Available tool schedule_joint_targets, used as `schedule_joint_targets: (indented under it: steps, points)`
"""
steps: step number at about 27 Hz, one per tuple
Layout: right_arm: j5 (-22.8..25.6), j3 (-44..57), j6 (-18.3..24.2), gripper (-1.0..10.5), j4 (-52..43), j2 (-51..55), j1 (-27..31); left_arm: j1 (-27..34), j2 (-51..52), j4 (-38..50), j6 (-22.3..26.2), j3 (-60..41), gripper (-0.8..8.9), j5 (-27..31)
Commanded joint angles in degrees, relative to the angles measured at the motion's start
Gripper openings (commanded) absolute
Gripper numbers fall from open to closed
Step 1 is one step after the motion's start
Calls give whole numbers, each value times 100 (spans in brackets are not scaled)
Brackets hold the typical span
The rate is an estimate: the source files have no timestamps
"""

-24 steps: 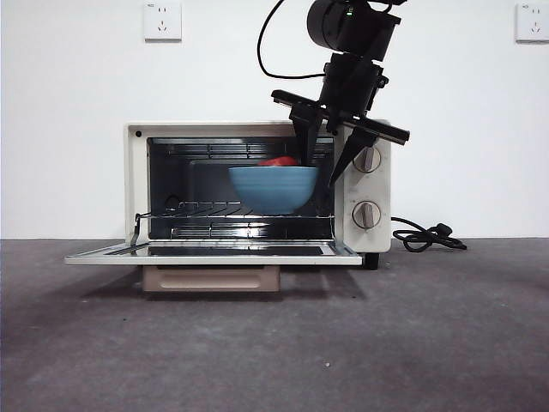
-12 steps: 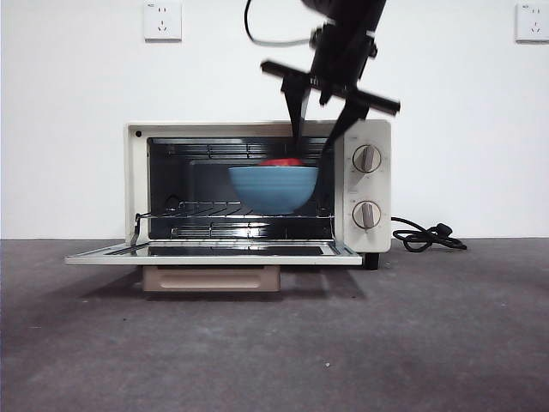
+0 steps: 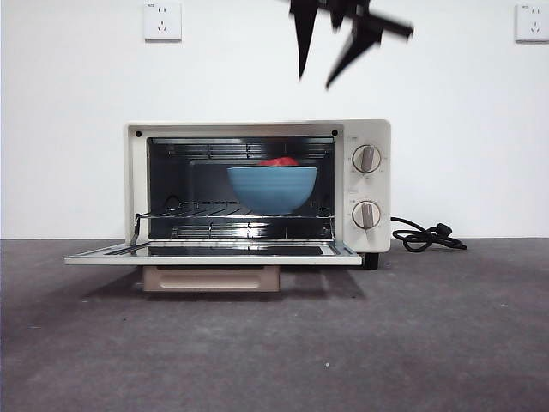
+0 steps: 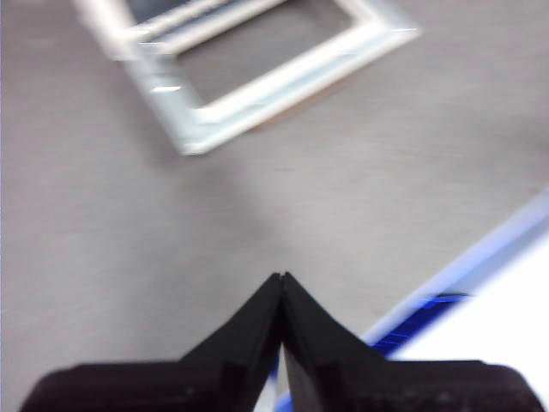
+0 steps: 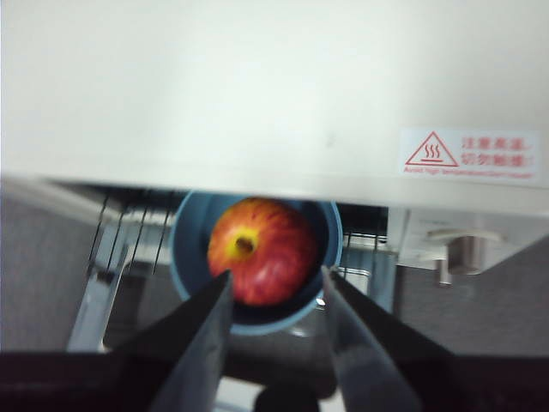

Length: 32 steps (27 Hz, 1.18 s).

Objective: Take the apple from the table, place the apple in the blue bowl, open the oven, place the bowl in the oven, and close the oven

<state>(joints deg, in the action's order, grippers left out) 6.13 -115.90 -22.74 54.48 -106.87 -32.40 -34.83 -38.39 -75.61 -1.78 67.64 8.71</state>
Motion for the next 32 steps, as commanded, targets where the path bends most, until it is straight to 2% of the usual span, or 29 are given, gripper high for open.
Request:
schedule_joint_targets:
  steps: [1, 3, 8, 12, 15, 21, 25, 30, 32]
  points:
    - [315, -24, 741, 77, 275, 345, -197, 2, -44, 55, -61, -46, -6, 391]
    - [568, -24, 955, 31, 542, 577, -348, 2, -98, 153, -61, -46, -6, 402]
    - [1071, -24, 1366, 27, 1272, 1145, -737, 2, -367, 728, 11, -63, -7, 398]
    - [1443, -22, 1438, 27, 1628, 1556, -979, 17, -723, 1169, 33, -212, -8, 369]
    - [1543, -22, 1534, 28, 1821, 1867, -1115, 175, -1016, 1506, 72, -472, -9, 39]
    - [1561, -22, 1899, 27, 2330, 2461, -1226, 944, -1508, 2785, -28, -1425, -8, -1838]
    - [1591, -13, 2083, 27, 2424, 2879, -1226, 1749, -1956, 3595, -188, -2046, -9, -3211]
    - [1596, -13, 2103, 28, 2424, 3342, -1226, 2747, -2651, 4538, -494, -2492, -9, -4537]
    - [1591, -13, 2100, 28, 2426, 3519, -1226, 3141, -3008, 4809, -527, -2498, -9, -5263]
